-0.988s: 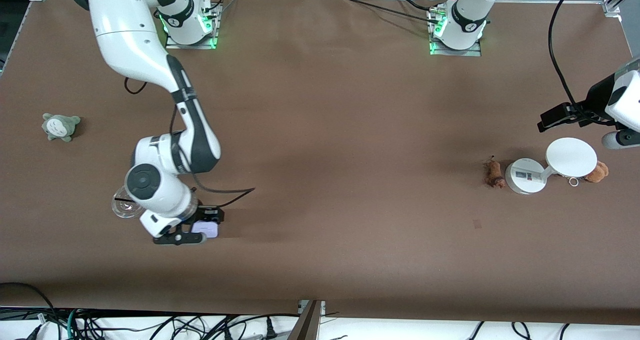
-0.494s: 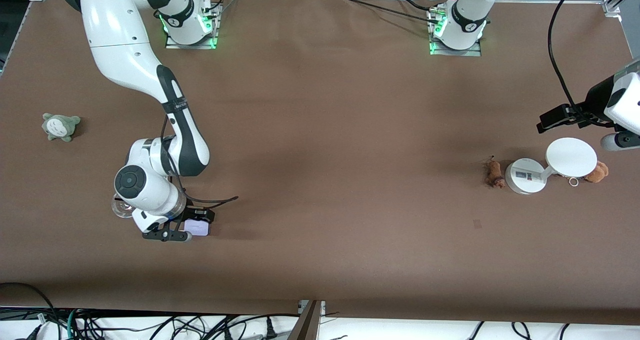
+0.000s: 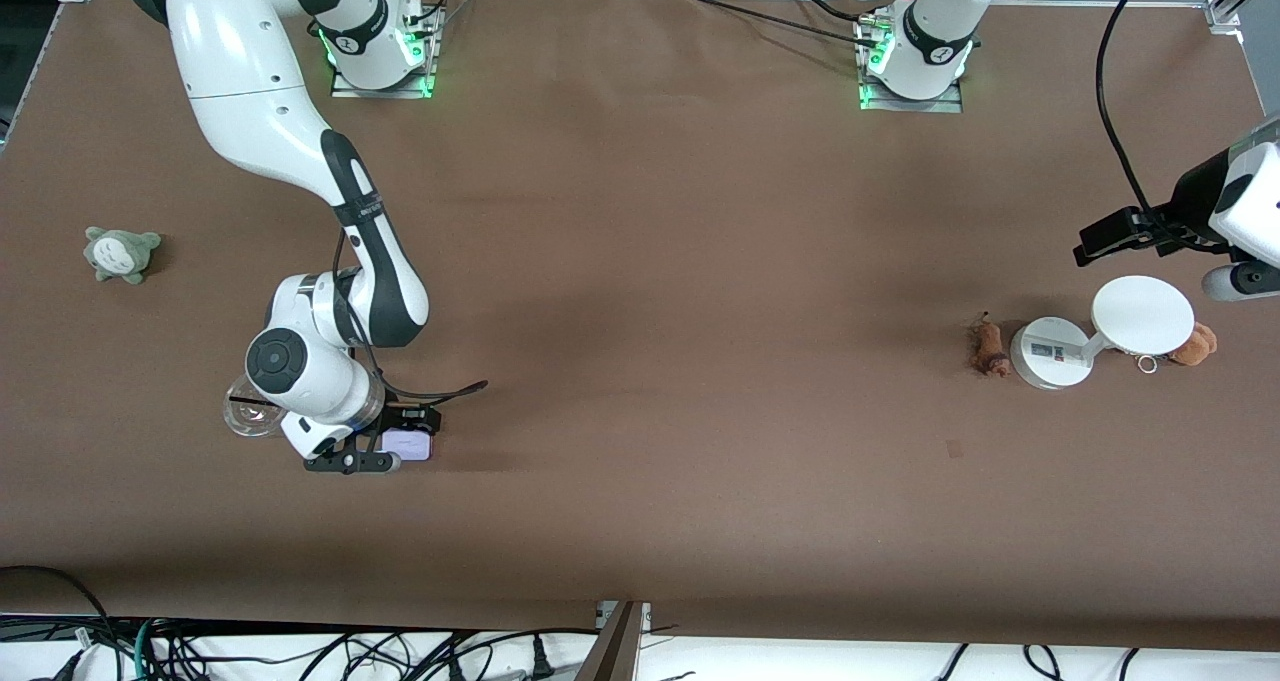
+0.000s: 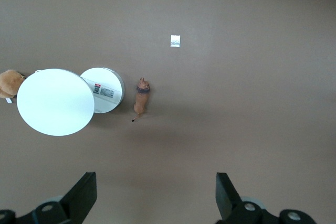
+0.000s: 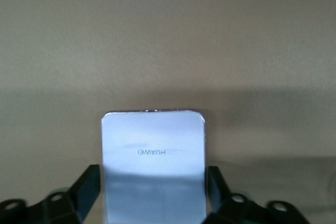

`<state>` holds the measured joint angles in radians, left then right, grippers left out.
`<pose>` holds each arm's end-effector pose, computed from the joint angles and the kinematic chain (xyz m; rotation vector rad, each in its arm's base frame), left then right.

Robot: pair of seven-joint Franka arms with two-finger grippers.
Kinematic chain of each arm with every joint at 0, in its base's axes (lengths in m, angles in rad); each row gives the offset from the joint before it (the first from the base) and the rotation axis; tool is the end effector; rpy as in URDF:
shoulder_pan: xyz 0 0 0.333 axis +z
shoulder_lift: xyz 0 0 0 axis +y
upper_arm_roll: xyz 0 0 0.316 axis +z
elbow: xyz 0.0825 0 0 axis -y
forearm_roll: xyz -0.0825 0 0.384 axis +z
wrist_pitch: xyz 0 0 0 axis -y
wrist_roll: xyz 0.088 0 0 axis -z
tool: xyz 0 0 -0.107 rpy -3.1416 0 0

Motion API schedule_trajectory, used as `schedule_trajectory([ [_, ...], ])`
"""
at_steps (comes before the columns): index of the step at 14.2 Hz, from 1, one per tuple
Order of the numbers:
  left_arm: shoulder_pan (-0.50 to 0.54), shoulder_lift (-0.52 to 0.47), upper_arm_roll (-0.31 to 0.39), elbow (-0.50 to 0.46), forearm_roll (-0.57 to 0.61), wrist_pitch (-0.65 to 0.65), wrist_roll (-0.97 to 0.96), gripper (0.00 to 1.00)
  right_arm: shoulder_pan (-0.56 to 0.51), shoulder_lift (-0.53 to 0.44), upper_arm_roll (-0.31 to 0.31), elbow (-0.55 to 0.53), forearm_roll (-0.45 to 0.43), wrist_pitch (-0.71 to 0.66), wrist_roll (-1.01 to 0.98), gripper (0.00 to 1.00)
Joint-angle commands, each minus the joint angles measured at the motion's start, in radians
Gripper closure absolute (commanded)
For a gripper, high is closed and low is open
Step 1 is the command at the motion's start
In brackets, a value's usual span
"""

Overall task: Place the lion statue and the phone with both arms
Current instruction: 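Lower the phone beside the glass cup and open the right gripper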

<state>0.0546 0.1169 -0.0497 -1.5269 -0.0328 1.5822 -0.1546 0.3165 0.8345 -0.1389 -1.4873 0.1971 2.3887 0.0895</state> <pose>0.5890 0.0010 0.5794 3.0961 0.2498 -0.0997 0.7074 0.1466 0.1857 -3.0906 0.0026 -0.1108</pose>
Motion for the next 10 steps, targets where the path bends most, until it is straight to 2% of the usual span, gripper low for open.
schedule_trajectory([
  [1,-0.002,0.032,0.001,0.060,-0.018,-0.039,0.001,0.00,-0.004,-0.100,0.010,-0.090,0.027,-0.002,-0.037,0.01],
  [4,-0.002,0.032,-0.001,0.062,-0.018,-0.041,0.001,0.00,-0.005,-0.182,0.004,-0.088,0.027,-0.086,-0.028,0.00],
  [10,-0.001,0.032,-0.001,0.062,-0.021,-0.041,0.001,0.00,-0.005,-0.428,-0.016,-0.087,0.024,-0.379,0.105,0.00],
])
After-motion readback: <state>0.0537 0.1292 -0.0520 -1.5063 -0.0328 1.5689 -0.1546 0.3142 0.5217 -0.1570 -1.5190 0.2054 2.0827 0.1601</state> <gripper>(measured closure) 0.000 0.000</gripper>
